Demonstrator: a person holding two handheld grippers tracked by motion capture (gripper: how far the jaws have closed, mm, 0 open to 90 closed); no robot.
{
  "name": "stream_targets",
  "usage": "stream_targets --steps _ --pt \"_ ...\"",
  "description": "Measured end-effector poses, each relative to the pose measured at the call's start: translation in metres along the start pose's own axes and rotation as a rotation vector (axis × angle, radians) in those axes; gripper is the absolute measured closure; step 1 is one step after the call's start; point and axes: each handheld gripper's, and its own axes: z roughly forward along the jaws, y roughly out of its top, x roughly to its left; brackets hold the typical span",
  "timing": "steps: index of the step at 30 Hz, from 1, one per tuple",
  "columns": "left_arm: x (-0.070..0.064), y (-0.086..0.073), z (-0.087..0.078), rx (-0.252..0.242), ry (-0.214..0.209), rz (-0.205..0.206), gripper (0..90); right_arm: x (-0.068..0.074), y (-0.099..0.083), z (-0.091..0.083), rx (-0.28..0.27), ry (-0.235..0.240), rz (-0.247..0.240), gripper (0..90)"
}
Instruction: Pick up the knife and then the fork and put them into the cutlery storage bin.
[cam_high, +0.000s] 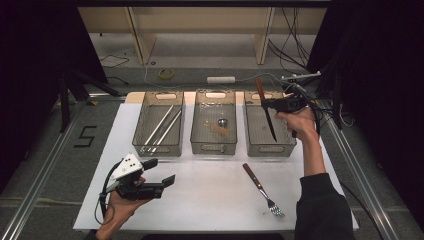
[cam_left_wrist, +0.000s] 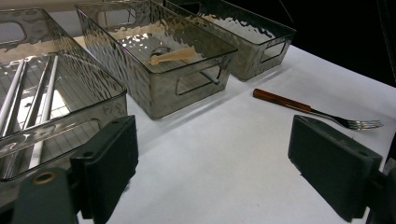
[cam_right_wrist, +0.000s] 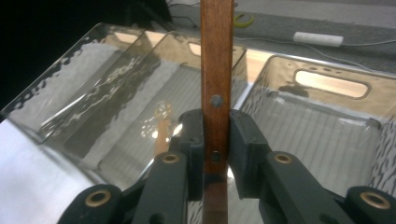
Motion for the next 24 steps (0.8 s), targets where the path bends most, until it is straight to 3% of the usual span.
stream_targets --steps 8,24 --pt "0.000 0.000 0.000 -0.002 -0.003 -0.002 15.4 -0.006 0.000 0.016 -0.024 -0.025 0.040 77.4" --pt "0.000 0.000 -0.001 -0.009 -0.002 0.002 15.4 -0.004 -0.003 0.036 -0.062 -0.055 0.046 77.4"
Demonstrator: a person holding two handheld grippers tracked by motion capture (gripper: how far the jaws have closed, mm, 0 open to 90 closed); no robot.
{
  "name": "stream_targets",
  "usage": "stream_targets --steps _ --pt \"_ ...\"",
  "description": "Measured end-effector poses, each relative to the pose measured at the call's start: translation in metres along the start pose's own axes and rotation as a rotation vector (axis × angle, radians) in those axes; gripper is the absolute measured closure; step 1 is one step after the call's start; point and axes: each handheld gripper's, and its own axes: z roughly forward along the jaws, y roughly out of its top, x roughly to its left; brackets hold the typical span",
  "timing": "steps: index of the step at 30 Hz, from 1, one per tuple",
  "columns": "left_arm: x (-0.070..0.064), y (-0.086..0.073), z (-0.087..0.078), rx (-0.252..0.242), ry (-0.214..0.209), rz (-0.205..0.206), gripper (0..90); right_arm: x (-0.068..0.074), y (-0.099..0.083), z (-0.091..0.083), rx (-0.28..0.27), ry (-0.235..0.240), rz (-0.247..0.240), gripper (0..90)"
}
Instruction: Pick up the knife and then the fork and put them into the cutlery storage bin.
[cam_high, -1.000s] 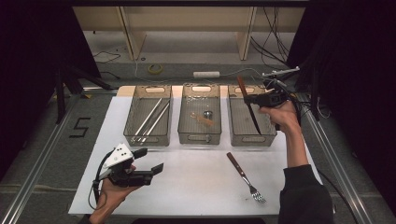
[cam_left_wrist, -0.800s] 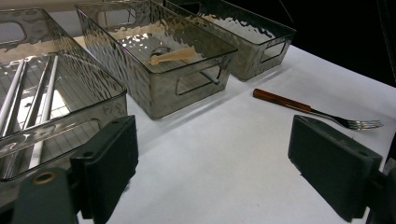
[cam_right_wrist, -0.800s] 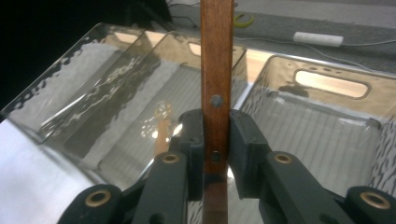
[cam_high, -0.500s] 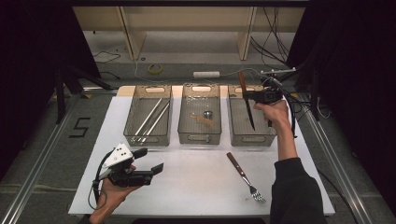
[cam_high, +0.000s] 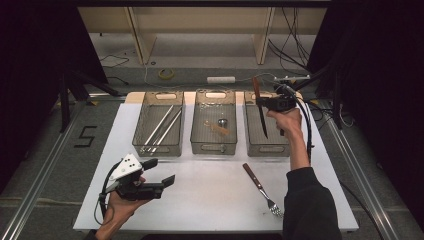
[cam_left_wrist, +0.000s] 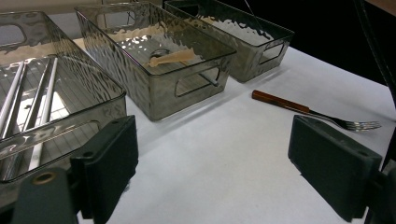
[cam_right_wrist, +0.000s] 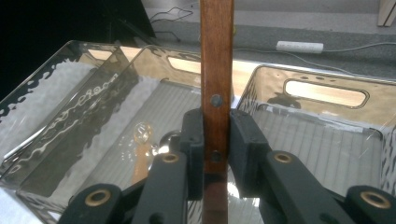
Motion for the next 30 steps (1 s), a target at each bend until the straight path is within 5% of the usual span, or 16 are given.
stream_targets --steps 30 --pt "-0.001 0.000 0.000 -0.002 -0.002 0.003 15.4 -0.008 -0.027 0.028 0.039 -0.041 0.043 77.2"
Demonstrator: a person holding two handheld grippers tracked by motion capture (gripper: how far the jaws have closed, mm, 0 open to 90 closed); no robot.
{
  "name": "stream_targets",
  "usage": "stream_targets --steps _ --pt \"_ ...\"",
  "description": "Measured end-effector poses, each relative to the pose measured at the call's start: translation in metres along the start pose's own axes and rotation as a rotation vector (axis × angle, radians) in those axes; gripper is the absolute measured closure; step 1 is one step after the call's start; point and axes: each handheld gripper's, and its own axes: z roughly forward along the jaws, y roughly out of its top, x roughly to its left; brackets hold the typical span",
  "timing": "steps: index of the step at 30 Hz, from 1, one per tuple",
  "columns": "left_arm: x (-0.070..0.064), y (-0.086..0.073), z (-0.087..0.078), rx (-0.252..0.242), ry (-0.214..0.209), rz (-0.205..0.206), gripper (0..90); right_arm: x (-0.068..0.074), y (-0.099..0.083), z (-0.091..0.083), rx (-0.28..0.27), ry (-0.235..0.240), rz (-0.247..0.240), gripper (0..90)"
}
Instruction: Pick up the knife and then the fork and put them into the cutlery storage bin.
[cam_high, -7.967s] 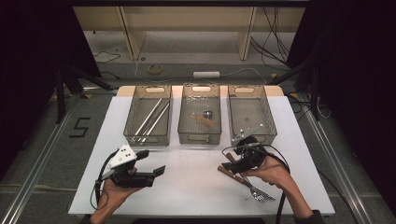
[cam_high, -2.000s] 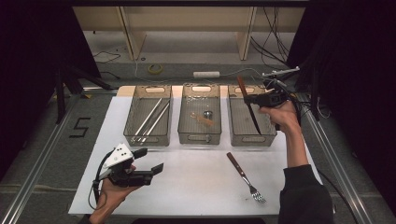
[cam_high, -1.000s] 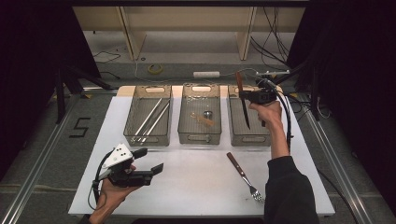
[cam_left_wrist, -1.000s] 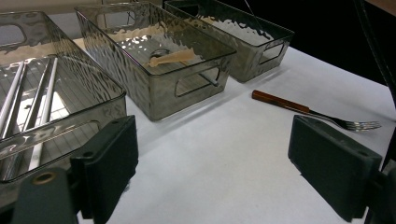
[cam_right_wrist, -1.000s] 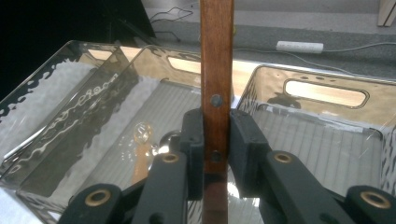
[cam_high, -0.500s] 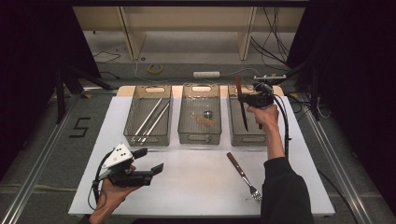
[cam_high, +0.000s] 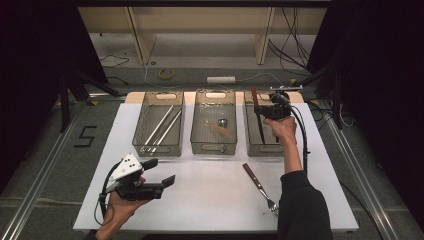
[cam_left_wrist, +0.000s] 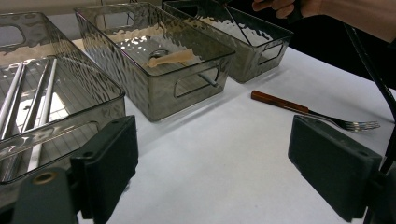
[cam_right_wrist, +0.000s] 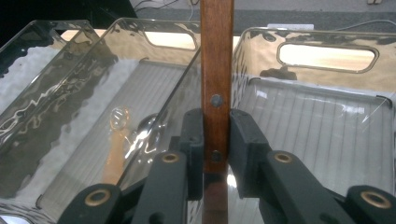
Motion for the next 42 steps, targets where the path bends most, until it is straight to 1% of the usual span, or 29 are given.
stream_targets --steps 5,6,10,13,17,18,20,21,23,24,26,27,29,31,33,35,37,39,42 --pt "0.000 0.000 0.000 0.000 0.000 -0.001 15.4 0.000 -0.003 0.003 0.010 -0.005 0.002 77.1" --pt "0.000 0.000 0.000 0.000 -0.001 -0.001 15.4 0.000 -0.004 0.004 0.011 -0.006 0.010 77.1" --pt "0.000 0.000 0.000 0.002 -0.001 0.003 15.4 0.000 -0.007 0.006 0.021 -0.013 0.012 77.0" --pt "0.000 0.000 0.000 -0.001 -0.001 0.000 15.4 -0.001 -0.009 0.008 0.023 -0.015 0.025 77.0" --pt "0.000 0.000 0.000 -0.001 -0.001 0.000 15.4 -0.001 -0.011 0.012 0.054 -0.031 0.023 75.9" --pt "0.000 0.000 0.000 -0.001 -0.001 0.000 15.4 -0.001 -0.012 0.013 0.067 -0.032 0.036 73.3" --pt "0.000 0.000 0.000 -0.001 -0.001 0.000 15.4 -0.003 -0.012 0.015 0.089 -0.034 0.054 64.2" --pt "0.000 0.000 0.000 -0.001 -0.001 0.000 15.4 -0.004 -0.011 0.016 0.101 -0.037 0.060 62.2" --pt "0.000 0.000 0.000 0.000 -0.001 0.000 15.4 -0.004 -0.010 0.014 0.098 -0.041 0.061 58.5" --pt "0.000 0.000 0.000 0.001 -0.001 0.001 15.4 -0.004 -0.009 0.013 0.096 -0.033 0.068 56.8" --pt "0.000 0.000 0.000 0.002 -0.001 0.001 15.4 -0.004 -0.009 0.011 0.094 -0.028 0.060 55.4" --pt "0.000 0.000 0.000 0.002 -0.002 0.001 15.4 -0.004 -0.008 0.009 0.100 -0.022 0.051 53.8" --pt "0.000 0.000 0.000 0.002 -0.001 0.001 15.4 -0.002 -0.008 0.006 0.112 -0.025 0.033 50.6" --pt "0.000 0.000 0.000 0.002 -0.001 0.003 15.3 -0.001 -0.007 0.003 0.120 -0.011 0.016 47.0" --pt "0.000 0.000 0.001 0.002 -0.001 0.002 15.4 0.000 -0.007 -0.001 0.126 -0.008 0.000 43.6" --pt "0.000 0.000 0.001 0.004 -0.001 0.001 15.3 0.002 -0.007 -0.005 0.144 0.009 -0.025 39.8" --pt "0.000 0.000 0.001 0.006 0.000 0.005 15.4 0.005 -0.008 -0.010 0.157 0.001 -0.055 37.5" --pt "0.000 0.000 0.001 0.007 0.000 0.004 15.4 0.009 -0.008 -0.014 0.163 0.011 -0.073 34.8" --pt "0.000 0.000 0.001 0.007 0.001 0.004 15.3 0.018 -0.010 -0.023 0.175 0.024 -0.119 33.6"
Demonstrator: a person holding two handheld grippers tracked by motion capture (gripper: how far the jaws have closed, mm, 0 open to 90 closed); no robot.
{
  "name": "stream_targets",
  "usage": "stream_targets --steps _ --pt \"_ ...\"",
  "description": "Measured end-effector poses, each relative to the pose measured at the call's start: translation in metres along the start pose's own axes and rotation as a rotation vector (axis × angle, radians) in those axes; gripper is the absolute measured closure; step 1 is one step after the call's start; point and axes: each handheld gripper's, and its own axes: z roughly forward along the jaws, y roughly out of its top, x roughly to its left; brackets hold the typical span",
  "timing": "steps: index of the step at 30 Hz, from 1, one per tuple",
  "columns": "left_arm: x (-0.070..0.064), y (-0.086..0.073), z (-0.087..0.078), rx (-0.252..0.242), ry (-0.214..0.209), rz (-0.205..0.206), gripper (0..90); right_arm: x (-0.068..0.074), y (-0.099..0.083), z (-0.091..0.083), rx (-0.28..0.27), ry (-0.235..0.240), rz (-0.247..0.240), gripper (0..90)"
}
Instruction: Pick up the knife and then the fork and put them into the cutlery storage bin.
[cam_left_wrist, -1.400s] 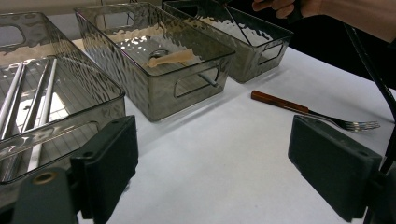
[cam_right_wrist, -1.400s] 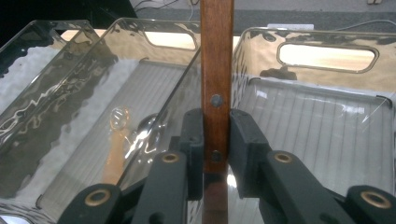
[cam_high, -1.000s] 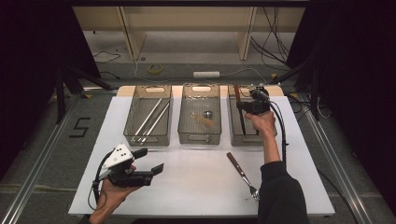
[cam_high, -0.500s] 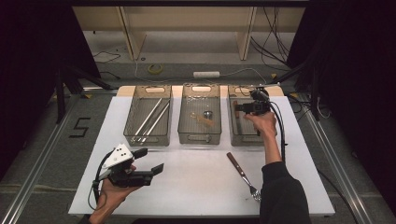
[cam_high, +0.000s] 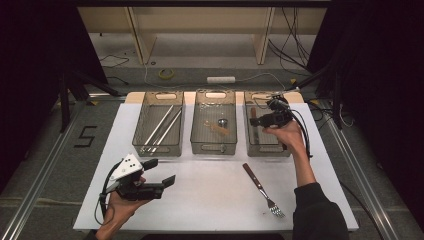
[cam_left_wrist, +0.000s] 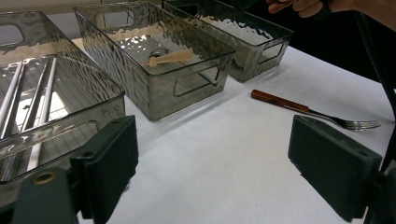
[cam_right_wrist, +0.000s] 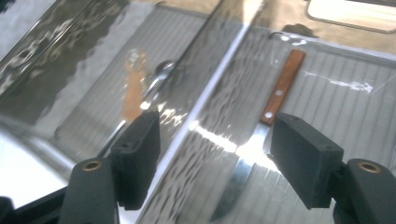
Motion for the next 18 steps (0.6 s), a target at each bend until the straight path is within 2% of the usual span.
stream_targets --steps 4,12,18 --pt "0.000 0.000 0.000 -0.002 0.000 -0.001 15.4 0.014 -0.003 -0.009 0.014 0.014 -0.063 31.9" --pt "0.000 0.000 0.000 -0.001 0.001 0.001 15.4 0.034 -0.017 -0.022 0.044 0.028 -0.142 27.9" --pt "-0.001 0.000 0.000 -0.002 0.002 0.001 15.3 0.051 -0.030 -0.035 0.052 0.057 -0.202 26.5"
